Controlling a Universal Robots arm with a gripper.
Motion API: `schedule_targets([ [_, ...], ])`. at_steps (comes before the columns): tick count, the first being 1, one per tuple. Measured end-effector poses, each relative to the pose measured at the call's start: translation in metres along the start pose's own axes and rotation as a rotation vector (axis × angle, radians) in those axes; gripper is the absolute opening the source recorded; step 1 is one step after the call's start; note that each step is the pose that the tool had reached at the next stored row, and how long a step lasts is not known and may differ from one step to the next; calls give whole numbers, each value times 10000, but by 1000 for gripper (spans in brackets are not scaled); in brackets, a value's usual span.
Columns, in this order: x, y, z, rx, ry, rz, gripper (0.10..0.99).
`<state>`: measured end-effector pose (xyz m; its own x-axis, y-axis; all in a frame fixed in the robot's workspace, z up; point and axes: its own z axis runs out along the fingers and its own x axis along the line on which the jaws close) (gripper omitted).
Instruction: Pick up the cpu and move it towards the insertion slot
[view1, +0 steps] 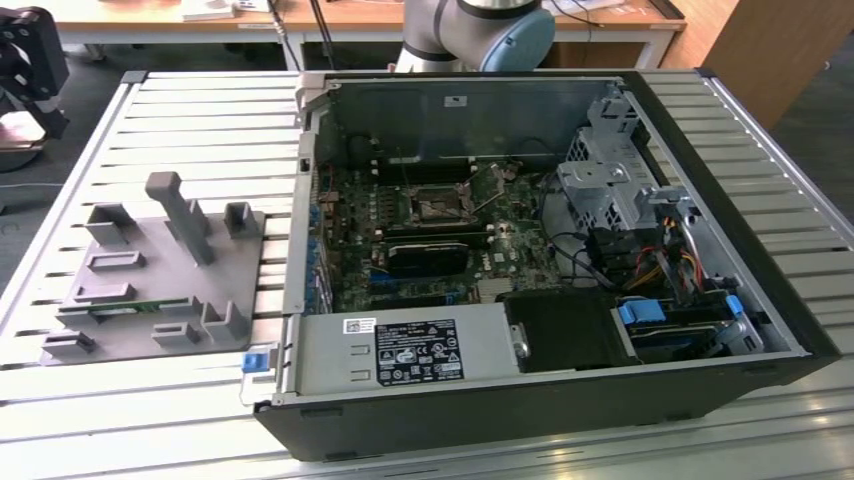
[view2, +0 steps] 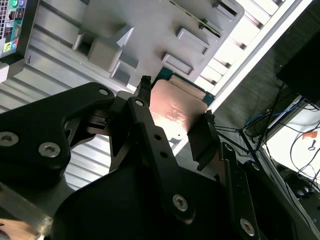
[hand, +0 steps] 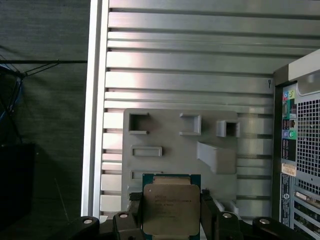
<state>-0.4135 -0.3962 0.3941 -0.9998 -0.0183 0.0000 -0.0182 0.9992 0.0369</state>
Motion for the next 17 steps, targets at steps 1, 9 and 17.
schedule_targets([
  [1,-3,0,0,0,-1,0,545],
  [9,-32,1,0,0,1,0,545],
  [17,-76,3,0,0,-1,0,545],
])
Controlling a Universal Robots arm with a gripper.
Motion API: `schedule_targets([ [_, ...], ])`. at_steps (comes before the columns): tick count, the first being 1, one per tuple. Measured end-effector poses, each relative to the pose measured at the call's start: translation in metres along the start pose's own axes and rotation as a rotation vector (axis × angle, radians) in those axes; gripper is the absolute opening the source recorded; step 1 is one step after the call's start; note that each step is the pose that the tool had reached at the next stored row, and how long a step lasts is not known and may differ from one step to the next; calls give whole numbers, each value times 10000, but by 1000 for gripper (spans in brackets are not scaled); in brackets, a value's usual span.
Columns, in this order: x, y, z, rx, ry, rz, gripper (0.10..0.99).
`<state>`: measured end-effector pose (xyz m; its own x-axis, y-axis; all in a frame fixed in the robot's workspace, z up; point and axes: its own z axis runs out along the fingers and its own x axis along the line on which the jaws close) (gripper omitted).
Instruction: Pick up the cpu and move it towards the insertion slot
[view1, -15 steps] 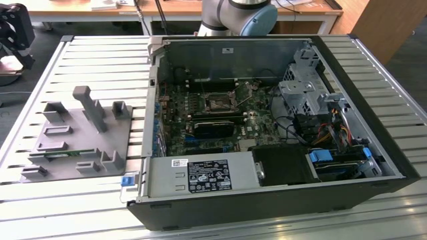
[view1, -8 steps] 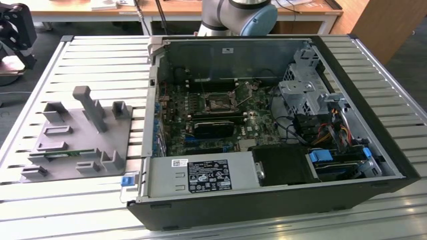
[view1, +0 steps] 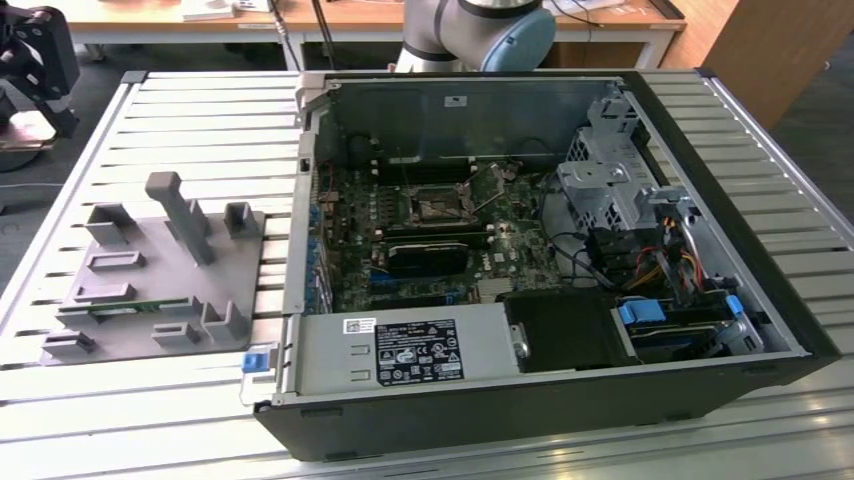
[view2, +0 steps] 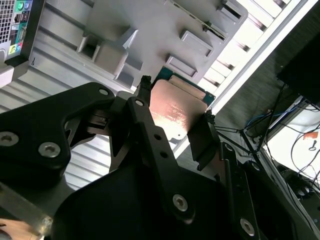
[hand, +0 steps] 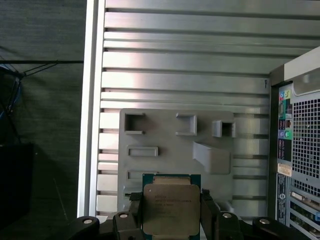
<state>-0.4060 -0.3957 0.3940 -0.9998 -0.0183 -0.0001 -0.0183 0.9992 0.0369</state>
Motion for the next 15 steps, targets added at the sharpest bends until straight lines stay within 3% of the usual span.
schedule_targets([
  [15,-142,6,0,0,1,-1,545],
])
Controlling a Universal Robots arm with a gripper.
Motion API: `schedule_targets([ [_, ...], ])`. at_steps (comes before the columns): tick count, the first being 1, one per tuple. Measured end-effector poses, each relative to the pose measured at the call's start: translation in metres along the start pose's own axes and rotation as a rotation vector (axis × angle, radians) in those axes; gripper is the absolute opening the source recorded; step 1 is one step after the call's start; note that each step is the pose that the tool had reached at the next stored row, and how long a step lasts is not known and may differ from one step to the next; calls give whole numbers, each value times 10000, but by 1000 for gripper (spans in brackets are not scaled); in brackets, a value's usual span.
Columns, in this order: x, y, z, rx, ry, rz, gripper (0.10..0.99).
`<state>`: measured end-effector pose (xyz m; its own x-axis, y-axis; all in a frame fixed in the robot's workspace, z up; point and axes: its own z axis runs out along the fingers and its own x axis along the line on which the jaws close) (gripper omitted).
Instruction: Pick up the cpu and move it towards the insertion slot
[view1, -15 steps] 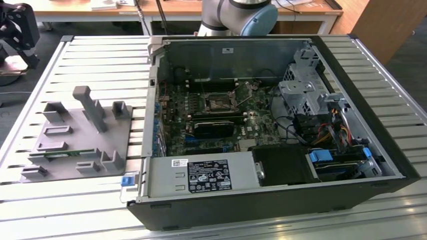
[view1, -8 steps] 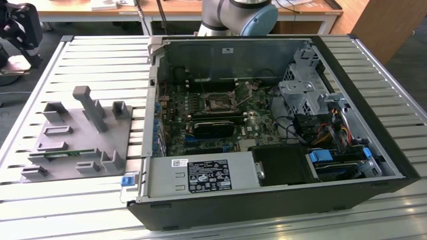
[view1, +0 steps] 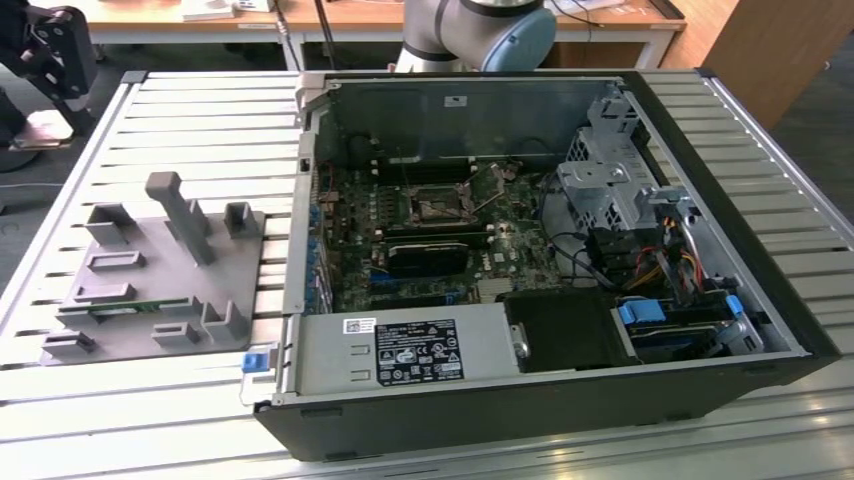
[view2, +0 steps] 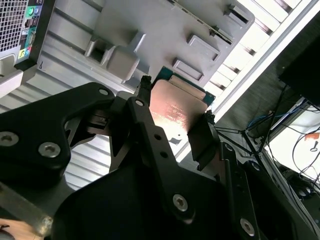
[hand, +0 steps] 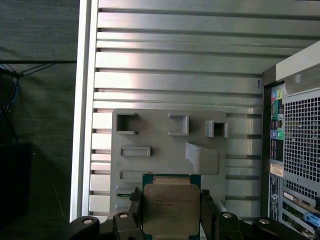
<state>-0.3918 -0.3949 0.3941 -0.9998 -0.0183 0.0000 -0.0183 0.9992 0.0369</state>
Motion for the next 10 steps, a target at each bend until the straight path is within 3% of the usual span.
schedule_targets([
  [10,-102,2,0,1,1,1,545],
])
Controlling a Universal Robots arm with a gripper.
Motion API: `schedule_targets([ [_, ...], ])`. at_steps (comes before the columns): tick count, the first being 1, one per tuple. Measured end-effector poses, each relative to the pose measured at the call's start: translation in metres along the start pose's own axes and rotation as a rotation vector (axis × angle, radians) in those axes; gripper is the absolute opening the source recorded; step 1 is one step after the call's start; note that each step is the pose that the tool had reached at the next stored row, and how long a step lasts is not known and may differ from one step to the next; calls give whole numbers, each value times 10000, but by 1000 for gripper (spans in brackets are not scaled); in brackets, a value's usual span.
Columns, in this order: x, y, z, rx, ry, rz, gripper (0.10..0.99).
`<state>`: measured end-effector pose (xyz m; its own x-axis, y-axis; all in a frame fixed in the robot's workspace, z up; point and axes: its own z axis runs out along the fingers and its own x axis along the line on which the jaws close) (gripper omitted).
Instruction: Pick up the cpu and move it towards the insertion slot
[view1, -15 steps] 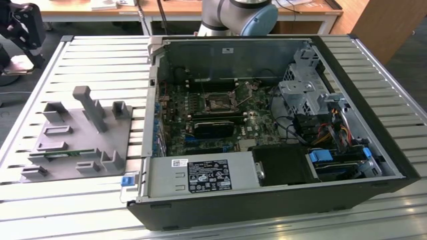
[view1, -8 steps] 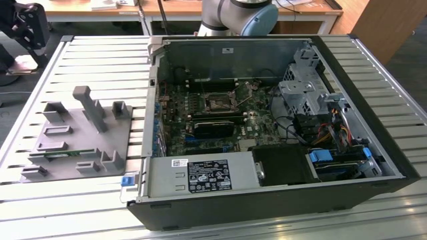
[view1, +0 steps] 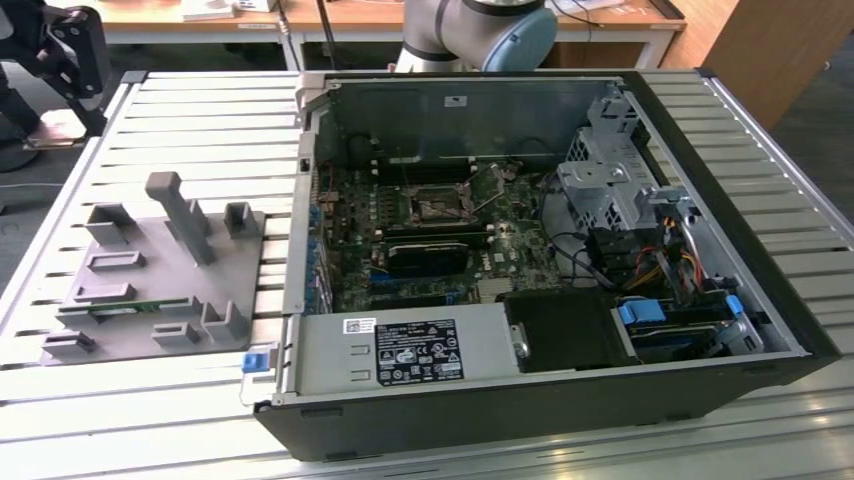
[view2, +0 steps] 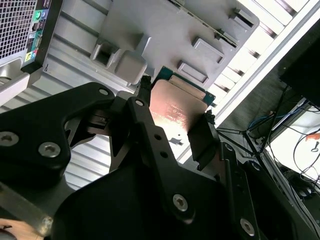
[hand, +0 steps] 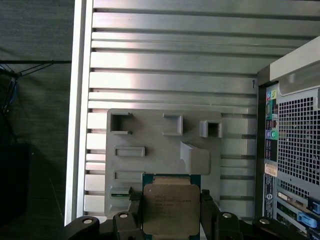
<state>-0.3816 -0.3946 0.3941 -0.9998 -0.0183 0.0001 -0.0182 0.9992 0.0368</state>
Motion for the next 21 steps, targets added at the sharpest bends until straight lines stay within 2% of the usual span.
schedule_targets([
  [21,-194,7,1,0,-1,-1,545],
])
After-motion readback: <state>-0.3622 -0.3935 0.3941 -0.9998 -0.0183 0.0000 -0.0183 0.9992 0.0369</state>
